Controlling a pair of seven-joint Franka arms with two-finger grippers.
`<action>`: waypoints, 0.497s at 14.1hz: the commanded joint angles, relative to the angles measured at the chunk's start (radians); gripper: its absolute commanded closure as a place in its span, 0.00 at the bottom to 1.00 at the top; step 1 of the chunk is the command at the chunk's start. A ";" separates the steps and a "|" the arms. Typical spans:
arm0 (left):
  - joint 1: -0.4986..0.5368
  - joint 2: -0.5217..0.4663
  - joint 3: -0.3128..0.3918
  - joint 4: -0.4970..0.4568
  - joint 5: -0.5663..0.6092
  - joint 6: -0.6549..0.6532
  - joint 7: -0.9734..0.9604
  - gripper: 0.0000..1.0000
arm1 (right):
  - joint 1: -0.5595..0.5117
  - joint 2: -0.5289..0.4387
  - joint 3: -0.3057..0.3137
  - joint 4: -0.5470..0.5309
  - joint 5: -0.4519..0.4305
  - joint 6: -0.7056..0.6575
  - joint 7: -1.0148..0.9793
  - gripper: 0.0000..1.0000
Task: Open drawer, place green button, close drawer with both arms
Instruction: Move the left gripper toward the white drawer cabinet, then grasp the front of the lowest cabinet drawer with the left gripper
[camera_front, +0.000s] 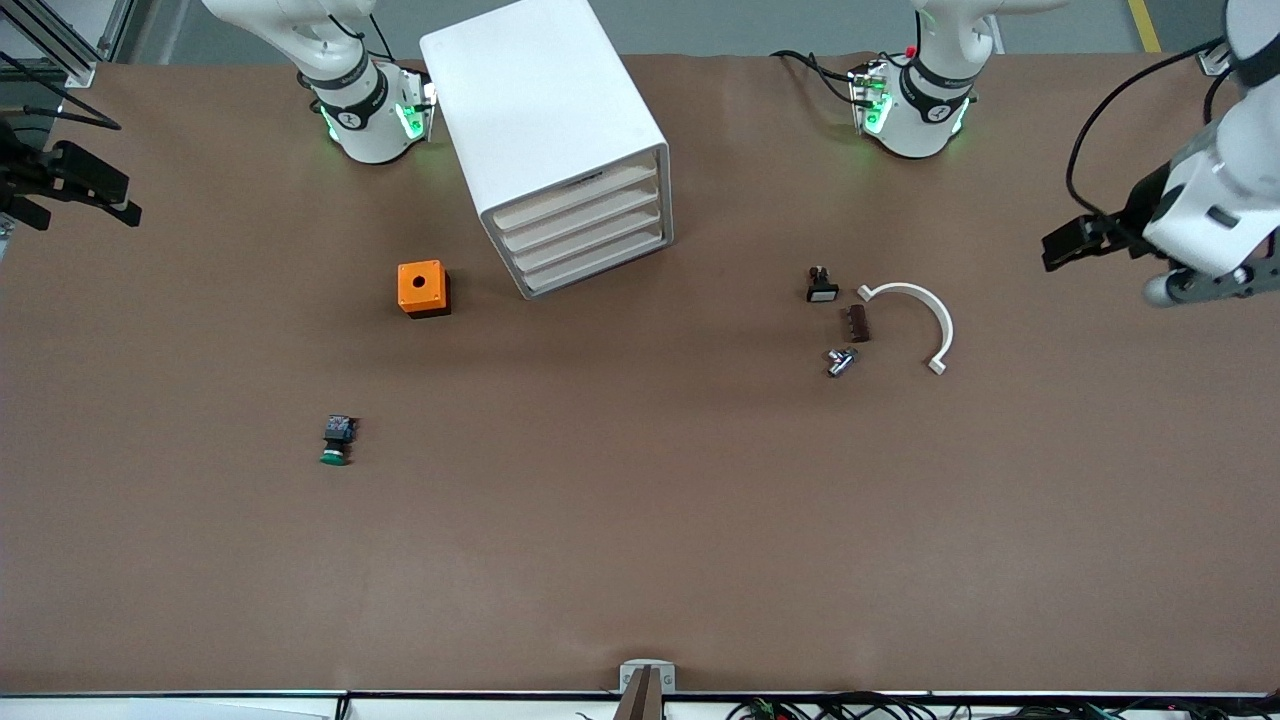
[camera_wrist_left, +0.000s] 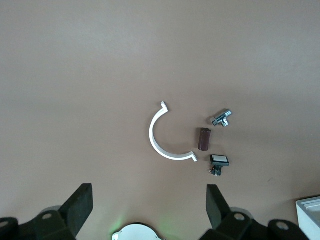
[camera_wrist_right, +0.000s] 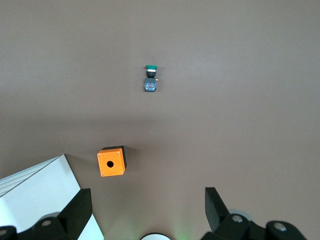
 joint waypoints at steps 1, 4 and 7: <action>-0.018 0.130 -0.017 0.042 0.008 0.034 -0.070 0.00 | -0.008 -0.041 0.005 -0.039 -0.006 0.016 -0.009 0.00; -0.094 0.282 -0.024 0.057 -0.002 0.111 -0.254 0.00 | -0.008 -0.037 0.005 -0.034 -0.006 0.016 -0.009 0.00; -0.185 0.417 -0.026 0.117 0.000 0.119 -0.499 0.00 | -0.007 -0.036 0.007 -0.030 -0.009 0.016 -0.009 0.00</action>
